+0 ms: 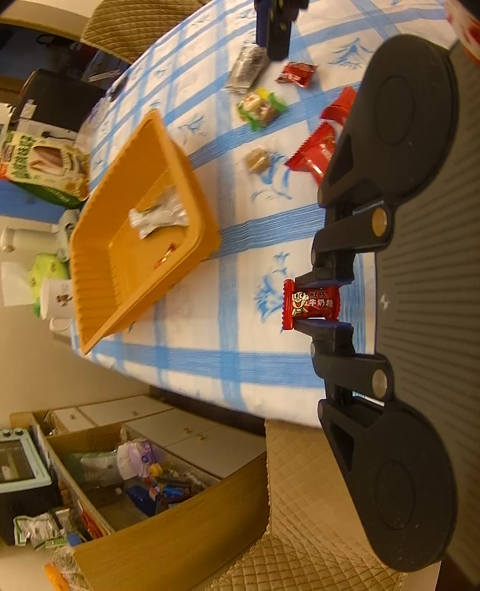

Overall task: Organize snacks
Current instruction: 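Grasp a red candy with white print with the left tool while the right tool grasps a green-wrapped snack, then carry both held snacks over the orange tray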

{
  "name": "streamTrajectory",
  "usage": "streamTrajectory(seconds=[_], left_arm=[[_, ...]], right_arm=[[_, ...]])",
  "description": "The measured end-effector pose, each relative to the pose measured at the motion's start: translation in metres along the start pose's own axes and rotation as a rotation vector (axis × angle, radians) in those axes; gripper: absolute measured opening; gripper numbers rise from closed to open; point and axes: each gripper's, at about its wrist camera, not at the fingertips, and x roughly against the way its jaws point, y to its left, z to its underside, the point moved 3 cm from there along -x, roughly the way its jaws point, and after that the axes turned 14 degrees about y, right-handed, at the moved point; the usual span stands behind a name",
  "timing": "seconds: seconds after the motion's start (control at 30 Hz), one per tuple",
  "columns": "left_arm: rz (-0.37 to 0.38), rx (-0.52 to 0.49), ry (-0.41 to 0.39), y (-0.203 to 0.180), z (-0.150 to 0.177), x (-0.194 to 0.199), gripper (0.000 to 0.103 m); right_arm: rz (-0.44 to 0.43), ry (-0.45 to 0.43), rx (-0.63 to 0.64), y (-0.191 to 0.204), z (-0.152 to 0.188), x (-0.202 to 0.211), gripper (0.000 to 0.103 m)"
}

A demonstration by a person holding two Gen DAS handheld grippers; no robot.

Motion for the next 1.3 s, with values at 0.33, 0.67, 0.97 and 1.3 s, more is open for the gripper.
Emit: streamTrajectory(seconds=[0.33,0.67,0.97,1.3], left_arm=[[-0.02,0.053,-0.015,0.02,0.003,0.013,0.016],[-0.025,0.066,-0.012,0.025,0.008,0.016,0.016],[-0.016,0.047,-0.018,0.022,0.004,0.021,0.016],[0.048,-0.004,-0.068,0.005,-0.021,0.038,0.016]], right_arm=[[0.003,0.023,0.128,0.022,-0.029,-0.045,0.029],[0.048,0.071,0.2,0.029,-0.032,-0.07,0.023],[0.064,0.074,0.218,0.032,-0.028,-0.071,0.021],[0.007,-0.004,0.145,0.029,-0.049,-0.024,0.021]])
